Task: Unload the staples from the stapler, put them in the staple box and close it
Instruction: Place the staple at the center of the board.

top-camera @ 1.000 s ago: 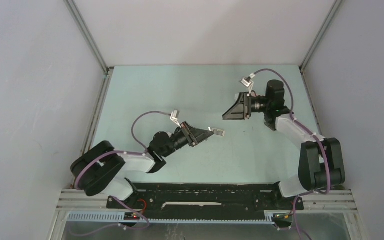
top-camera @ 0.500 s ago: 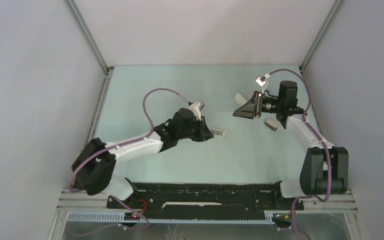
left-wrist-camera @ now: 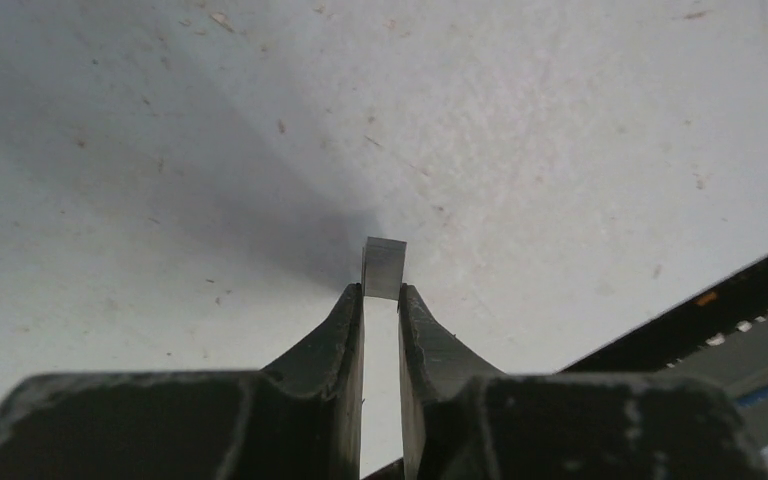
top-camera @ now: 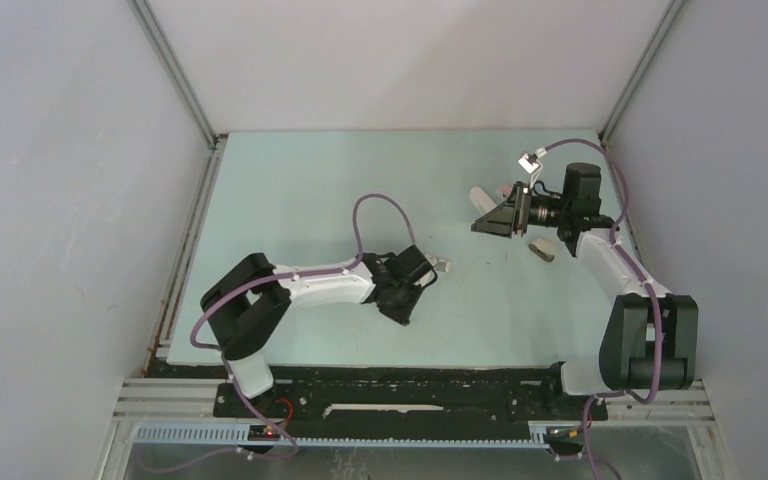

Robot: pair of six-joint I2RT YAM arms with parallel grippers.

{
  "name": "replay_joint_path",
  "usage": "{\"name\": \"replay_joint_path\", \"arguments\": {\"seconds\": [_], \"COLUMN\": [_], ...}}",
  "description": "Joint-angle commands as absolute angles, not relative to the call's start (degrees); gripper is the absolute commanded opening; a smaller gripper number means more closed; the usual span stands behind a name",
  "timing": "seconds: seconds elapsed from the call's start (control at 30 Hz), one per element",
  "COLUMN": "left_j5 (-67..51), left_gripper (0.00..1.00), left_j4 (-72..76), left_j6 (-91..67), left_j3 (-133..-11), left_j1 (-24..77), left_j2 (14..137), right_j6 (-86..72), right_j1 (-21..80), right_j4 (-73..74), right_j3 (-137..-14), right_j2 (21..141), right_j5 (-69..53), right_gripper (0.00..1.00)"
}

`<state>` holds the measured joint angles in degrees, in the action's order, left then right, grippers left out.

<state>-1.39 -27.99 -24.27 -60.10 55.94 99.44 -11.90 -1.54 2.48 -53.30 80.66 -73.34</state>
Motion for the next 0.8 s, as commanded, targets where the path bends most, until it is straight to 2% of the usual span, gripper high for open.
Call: {"name": "replay_joint_path", "arguments": {"seconds": [0.0,0.13,0.57,0.77], "left_j5": [2.63,3.07,4.02,4.92], "left_gripper": [0.2,0.23,0.46,0.44], "left_j4": [-32.42,-33.29,-32.81,-27.06], "left_j6": [-21.3,-20.91,-21.08,-23.17], "left_j3": [-65.05,-65.99,-65.42,-61.75], "left_j1": [56.07,56.34,56.39,56.25], "left_j2": [101.58,103.07,102.02,97.78], "right_j6": [-10.37,-10.34,-10.35,-10.35], "right_j1": [-2.17,-2.37,-2.86,-2.98], "right_j4": [2.95,2.9,2.9,2.85], "right_j3": [-55.56,-55.57,-55.54,-55.55], "right_j2": [79.37,79.45,79.54,79.51], "right_j5": [-73.47,-73.56,-73.9,-74.17], "right_gripper": [0.64,0.64,0.64,0.64]}}
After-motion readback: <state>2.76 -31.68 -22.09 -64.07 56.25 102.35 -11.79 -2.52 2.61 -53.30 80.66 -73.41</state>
